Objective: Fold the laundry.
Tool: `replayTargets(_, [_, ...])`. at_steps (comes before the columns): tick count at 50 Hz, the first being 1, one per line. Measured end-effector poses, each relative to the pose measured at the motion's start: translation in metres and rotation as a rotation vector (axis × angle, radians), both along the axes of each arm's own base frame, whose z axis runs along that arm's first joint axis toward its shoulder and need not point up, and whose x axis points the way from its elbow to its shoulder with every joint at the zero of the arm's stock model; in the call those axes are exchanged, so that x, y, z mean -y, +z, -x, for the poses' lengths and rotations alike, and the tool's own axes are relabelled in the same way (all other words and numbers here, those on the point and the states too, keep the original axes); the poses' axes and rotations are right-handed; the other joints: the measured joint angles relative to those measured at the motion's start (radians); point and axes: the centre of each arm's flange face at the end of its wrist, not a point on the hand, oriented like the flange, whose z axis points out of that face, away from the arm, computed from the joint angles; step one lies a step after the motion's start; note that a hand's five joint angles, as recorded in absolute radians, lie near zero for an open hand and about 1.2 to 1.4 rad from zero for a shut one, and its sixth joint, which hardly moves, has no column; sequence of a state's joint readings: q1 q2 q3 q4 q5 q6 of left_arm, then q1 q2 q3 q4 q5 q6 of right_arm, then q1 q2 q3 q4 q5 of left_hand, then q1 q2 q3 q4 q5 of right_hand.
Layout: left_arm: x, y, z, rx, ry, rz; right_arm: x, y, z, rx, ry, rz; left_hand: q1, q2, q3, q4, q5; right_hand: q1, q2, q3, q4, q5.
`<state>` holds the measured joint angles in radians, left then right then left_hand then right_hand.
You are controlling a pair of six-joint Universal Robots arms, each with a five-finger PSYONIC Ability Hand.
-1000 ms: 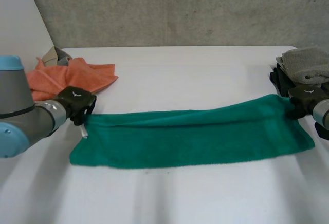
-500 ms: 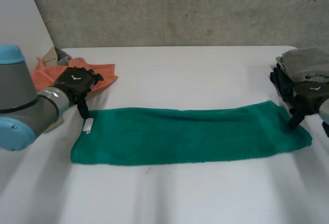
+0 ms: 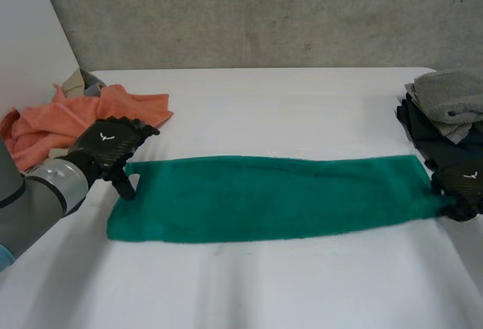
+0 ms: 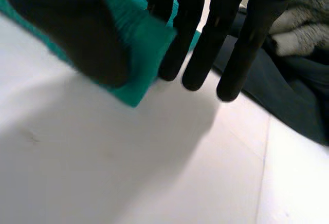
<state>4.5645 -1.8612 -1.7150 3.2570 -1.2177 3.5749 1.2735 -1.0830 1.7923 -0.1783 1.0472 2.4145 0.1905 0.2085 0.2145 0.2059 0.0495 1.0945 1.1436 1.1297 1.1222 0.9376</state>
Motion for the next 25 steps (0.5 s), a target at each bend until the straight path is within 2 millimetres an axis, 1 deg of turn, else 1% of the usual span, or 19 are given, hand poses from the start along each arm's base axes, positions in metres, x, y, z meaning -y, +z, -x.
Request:
replayTargets(2, [0.0,0.0,0.001,-0.005,0.001,-0.001,0.005,-0.002,0.007,-0.005,-0.036,0.018,0.0,0.0,0.0,0.0,0.0,0.009,0.038,0.049,0.059,0.042])
replayTargets(3, [0.0,0.0,0.001,-0.005,0.001,-0.001,0.005,-0.002,0.007,-0.005,-0.036,0.018,0.0,0.0,0.0,0.0,0.0,0.009,0.038,0.049,0.059,0.042])
replayTargets(4, [-0.001,0.001,0.001,-0.01,0.004,-0.001,0.011,0.002,0.02,-0.014,-0.108,0.05,0.0,0.0,0.0,0.0,0.0,0.009,0.038,0.054,0.066,0.043])
replayTargets(5, [-0.001,0.002,0.001,-0.011,0.004,-0.001,0.013,0.004,0.024,-0.018,-0.131,0.061,0.0,0.0,0.0,0.0,0.0,0.009,0.038,0.057,0.072,0.047])
replayTargets(7, [-0.001,0.004,0.001,-0.014,0.007,0.004,0.016,0.013,0.037,-0.031,-0.193,0.095,0.0,0.0,0.0,0.0,0.0,0.009,0.038,0.057,0.073,0.051])
replayTargets(9, [-0.002,0.009,0.0,-0.018,0.01,0.015,0.02,0.027,0.054,-0.059,-0.261,0.143,0.0,0.0,0.0,0.0,0.0,0.009,0.038,0.057,0.074,0.051])
replayTargets(10, [-0.002,0.01,0.0,-0.019,0.011,0.017,0.02,0.029,0.055,-0.062,-0.266,0.147,0.0,0.0,0.0,0.0,0.0,0.009,0.038,0.057,0.074,0.051])
replayTargets(12, [-0.004,0.016,-0.002,-0.025,0.014,0.031,0.024,0.044,0.073,-0.113,-0.319,0.193,0.0,0.0,0.0,0.0,0.0,0.009,0.038,0.057,0.075,0.054])
replayTargets(15, [-0.007,0.021,-0.003,-0.033,0.018,0.042,0.027,0.056,0.083,-0.181,-0.333,0.228,0.0,0.0,0.0,0.0,0.0,0.009,0.038,0.057,0.076,0.058])
replayTargets(16, [-0.007,0.022,-0.003,-0.036,0.019,0.044,0.028,0.059,0.084,-0.199,-0.33,0.235,0.0,0.0,0.0,0.0,0.0,0.009,0.038,0.057,0.076,0.058])
replayTargets(17, [-0.008,0.023,-0.004,-0.038,0.02,0.044,0.028,0.061,0.082,-0.217,-0.322,0.242,0.0,0.0,0.0,0.0,0.0,0.009,0.038,0.057,0.076,0.058])
replayTargets(19, [-0.01,0.024,-0.004,-0.045,0.02,0.044,0.03,0.067,0.071,-0.254,-0.281,0.263,0.0,0.0,0.0,0.0,0.0,0.009,0.038,0.06,0.076,0.062])
replayTargets(20, [-0.011,0.024,-0.004,-0.048,0.02,0.042,0.03,0.071,0.056,-0.276,-0.23,0.285,0.0,0.0,0.0,0.0,0.0,0.009,0.038,0.061,0.077,0.063])
replayTargets(21, [-0.012,0.024,-0.004,-0.05,0.02,0.04,0.03,0.072,0.049,-0.281,-0.21,0.294,0.0,0.0,0.0,0.0,0.0,0.009,0.038,0.061,0.077,0.064])
replayTargets(23, [-0.013,0.023,-0.004,-0.052,0.02,0.036,0.028,0.077,0.024,-0.294,-0.135,0.329,0.0,0.0,0.0,0.0,0.0,0.009,0.038,0.061,0.077,0.066])
replayTargets(24, [-0.014,0.022,-0.004,-0.054,0.018,0.029,0.022,0.082,-0.006,-0.296,-0.042,0.374,0.0,0.0,0.0,0.0,0.0,0.009,0.038,0.061,0.077,0.067])
replayTargets(25, [-0.015,0.021,-0.004,-0.055,0.018,0.026,0.015,0.086,-0.03,-0.292,0.034,0.412,0.0,0.0,0.0,0.0,0.0,0.009,0.038,0.061,0.077,0.066])
